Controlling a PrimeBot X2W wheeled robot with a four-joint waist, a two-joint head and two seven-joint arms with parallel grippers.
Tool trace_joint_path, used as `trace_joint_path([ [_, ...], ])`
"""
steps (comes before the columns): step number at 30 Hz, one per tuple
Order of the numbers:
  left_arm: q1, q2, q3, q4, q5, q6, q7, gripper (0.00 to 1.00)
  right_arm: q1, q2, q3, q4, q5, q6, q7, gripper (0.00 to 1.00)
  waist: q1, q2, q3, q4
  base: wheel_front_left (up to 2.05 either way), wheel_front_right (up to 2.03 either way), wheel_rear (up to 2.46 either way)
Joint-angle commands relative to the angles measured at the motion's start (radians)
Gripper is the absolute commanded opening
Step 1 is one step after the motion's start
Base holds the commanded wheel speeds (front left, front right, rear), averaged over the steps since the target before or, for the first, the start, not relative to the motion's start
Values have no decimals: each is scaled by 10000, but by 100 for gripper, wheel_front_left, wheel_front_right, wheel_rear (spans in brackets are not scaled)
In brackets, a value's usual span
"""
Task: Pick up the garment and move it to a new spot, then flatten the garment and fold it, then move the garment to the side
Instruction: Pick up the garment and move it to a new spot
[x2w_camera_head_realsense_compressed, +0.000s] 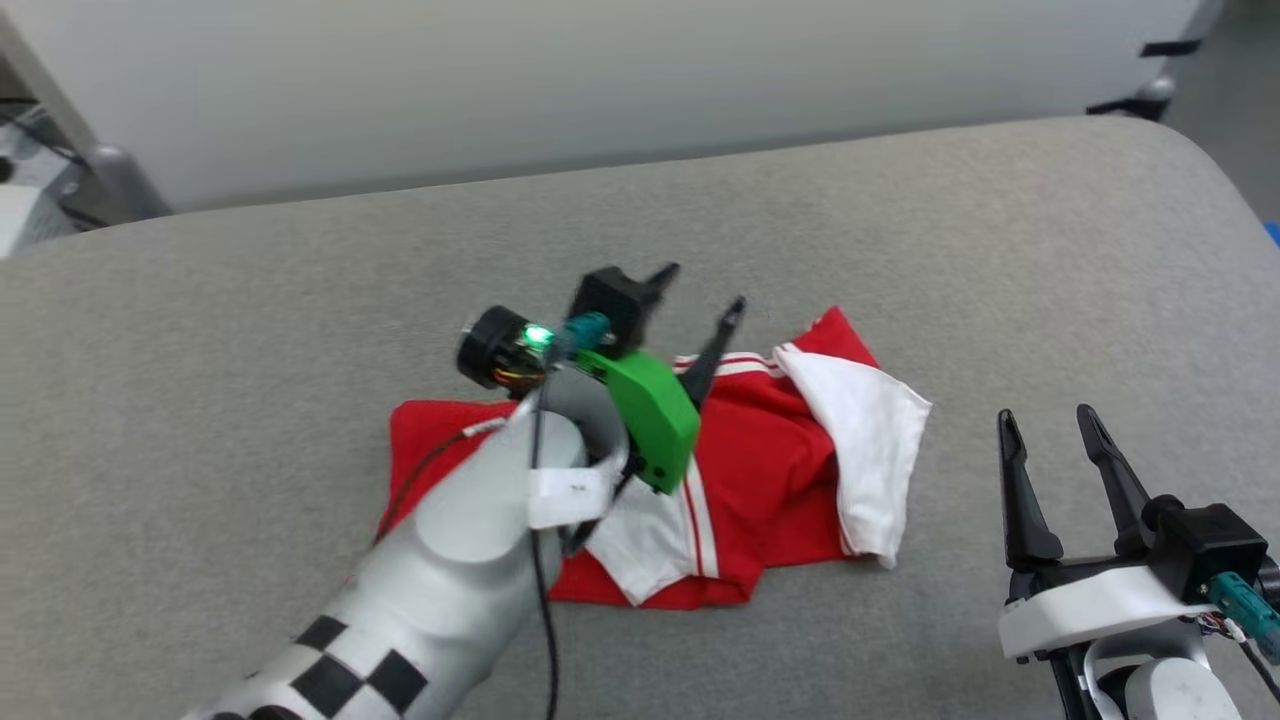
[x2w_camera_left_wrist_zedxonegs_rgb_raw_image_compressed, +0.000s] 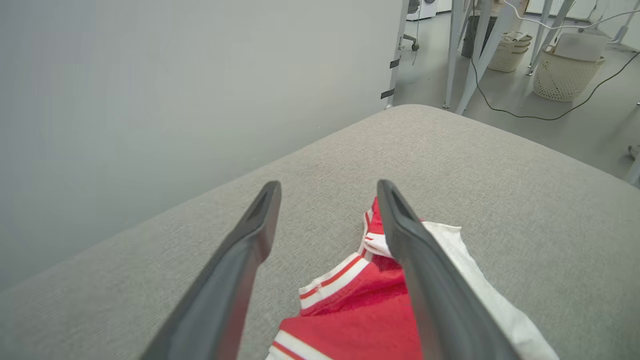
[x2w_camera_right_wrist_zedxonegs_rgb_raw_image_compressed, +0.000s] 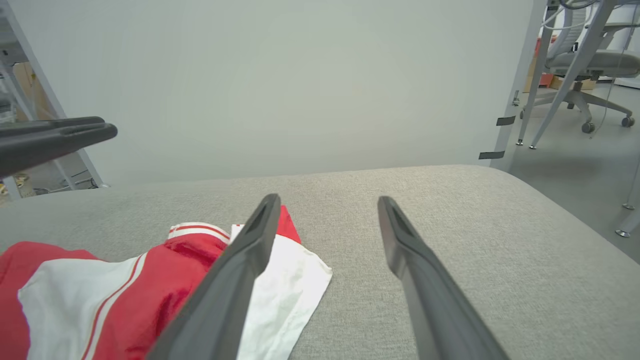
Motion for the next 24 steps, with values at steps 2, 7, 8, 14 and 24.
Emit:
trace_joint_path([
  [2, 192, 515, 431, -227, -211, 217, -283, 100, 184, -15, -55, -110, -169, -7, -92, 100, 0, -1, -759, 1193, 0, 0, 0],
  [7, 1155, 1351, 1170, -1226, -444, 561, -512, 100, 423, -15, -233, -298, -251, -7, -92, 100, 0, -1, -993, 1786, 0, 0, 0],
  [8, 1476, 1504, 1336, -1537, -504, 640, -530, 100, 491, -15, -256, -348, -259, -7, -92, 100, 0, -1, -1022, 1901, 0, 0, 0],
  [14, 3522, 2083, 2122, -3434, -554, 1115, -556, 100, 745, -15, -273, -498, -266, -7, -92, 100, 0, -1, -1111, 2278, 0, 0, 0],
  [24, 6614, 1692, 3602, -5859, 426, 1378, -560, 100, 975, -14, -114, -520, -197, -7, -92, 100, 0, -1, -1133, 2432, 0, 0, 0],
])
